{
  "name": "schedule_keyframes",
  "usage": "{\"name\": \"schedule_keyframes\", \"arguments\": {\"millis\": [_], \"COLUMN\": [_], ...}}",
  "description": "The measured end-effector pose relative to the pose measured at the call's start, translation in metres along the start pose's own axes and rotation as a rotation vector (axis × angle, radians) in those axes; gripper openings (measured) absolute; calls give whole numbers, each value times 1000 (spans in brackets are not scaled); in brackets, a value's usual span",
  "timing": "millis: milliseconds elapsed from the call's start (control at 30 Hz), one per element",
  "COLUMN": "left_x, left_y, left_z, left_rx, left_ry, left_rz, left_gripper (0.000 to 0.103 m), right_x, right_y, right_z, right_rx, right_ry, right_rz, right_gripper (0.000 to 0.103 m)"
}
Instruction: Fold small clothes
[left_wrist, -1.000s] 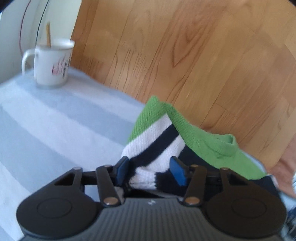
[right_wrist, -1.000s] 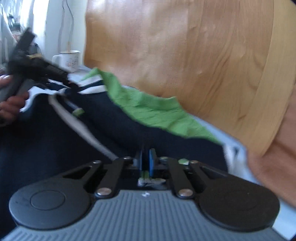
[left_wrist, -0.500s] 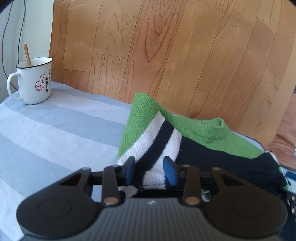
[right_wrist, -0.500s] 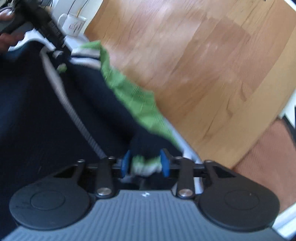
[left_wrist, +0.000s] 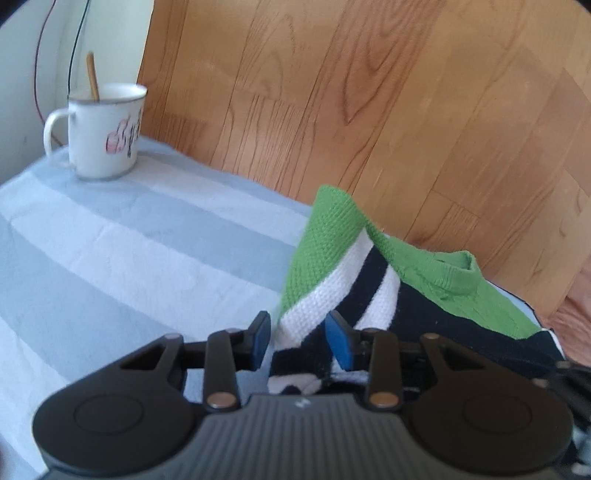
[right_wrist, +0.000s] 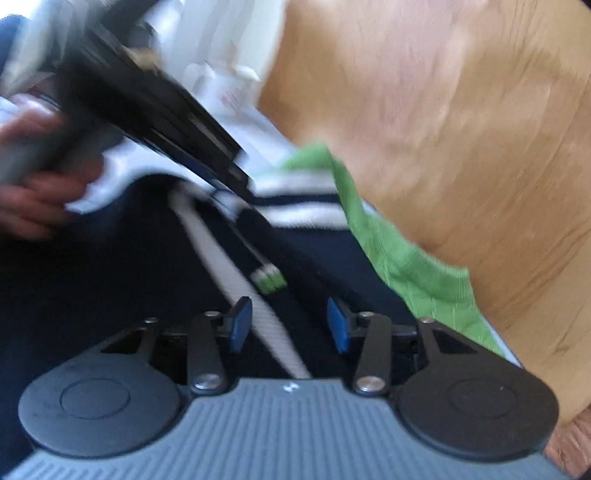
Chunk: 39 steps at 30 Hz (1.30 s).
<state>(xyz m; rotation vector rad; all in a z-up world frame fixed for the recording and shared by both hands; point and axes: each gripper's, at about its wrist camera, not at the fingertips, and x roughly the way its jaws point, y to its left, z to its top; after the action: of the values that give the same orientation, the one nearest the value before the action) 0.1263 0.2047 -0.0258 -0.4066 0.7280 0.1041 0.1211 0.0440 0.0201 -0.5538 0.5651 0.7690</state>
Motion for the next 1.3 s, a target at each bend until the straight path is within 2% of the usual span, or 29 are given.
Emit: {"name": "schedule_keyframes", "arguments": {"millis": [33,67,200,267,367,400,533,667,733,800,867,933,967,1000,1067,1167,1233,1267,1300], "left_x": [0,0,-7,-9,-8,-7,-9,-7,-6,-6,-6,-5,-4,-4,-3,-1,0,0,-1], "left_y": [1,1,-3,-4,-4,-4,-6,-4,-4,-4,-5,-6,-6,-6,-6,-6,-6,-6,-5], "left_z": [0,0,1,1,2,2,2,1,1,1,1,0,0,0,0,-1,-1,-1,0], "left_rx": [-4,-4,13,24,25,25,34,31,31,34,40,49,53,55,58,62,61,59,58], "left_ry": [4,3,-22,-35,-25,-22,-29,-23,-20,-20,-21,-20,-19,-17,-14,-10,-6,-8,-12], "left_rz": [-4,-6,-11,1,4,1,8,11,14,15,17,21,23,23,24,28,34,33,31], "left_gripper": [33,33,33,33,33,33,34,35,35,35,35,35,35,35,35,35,35,35,36], "right_x": [6,11,3,6,25,23,-19,-58,-67,-71,-68,-63,-57,-50,-53,-74,-100,-107,-108], "right_y": [-5,-10,-9,-4,6,6,-17,-54,-71,-80,-79,-74,-74,-73,-70,-66,-59,-54,-49], "right_z": [4,11,31,35,27,22,0,-27,-40,-51,-60,-64,-64,-59,-47,-23,-23,-29,-39], "right_rx": [51,96,181,173,96,87,156,230,265,276,247,230,221,201,125,-28,-143,-226,-309], "right_ry": [-15,-14,-210,-229,-115,-104,-153,-197,-176,-140,-108,-76,-52,-36,-73,-220,-347,-380,-374], "right_rz": [-2,-15,-25,5,41,52,85,-29,-95,-115,-125,-133,-149,-169,-255,-401,-460,-507,-564], "right_gripper": [18,13,12,13,20,25,35,46,48,49,49,43,9,10,9,9,10,10,10]}}
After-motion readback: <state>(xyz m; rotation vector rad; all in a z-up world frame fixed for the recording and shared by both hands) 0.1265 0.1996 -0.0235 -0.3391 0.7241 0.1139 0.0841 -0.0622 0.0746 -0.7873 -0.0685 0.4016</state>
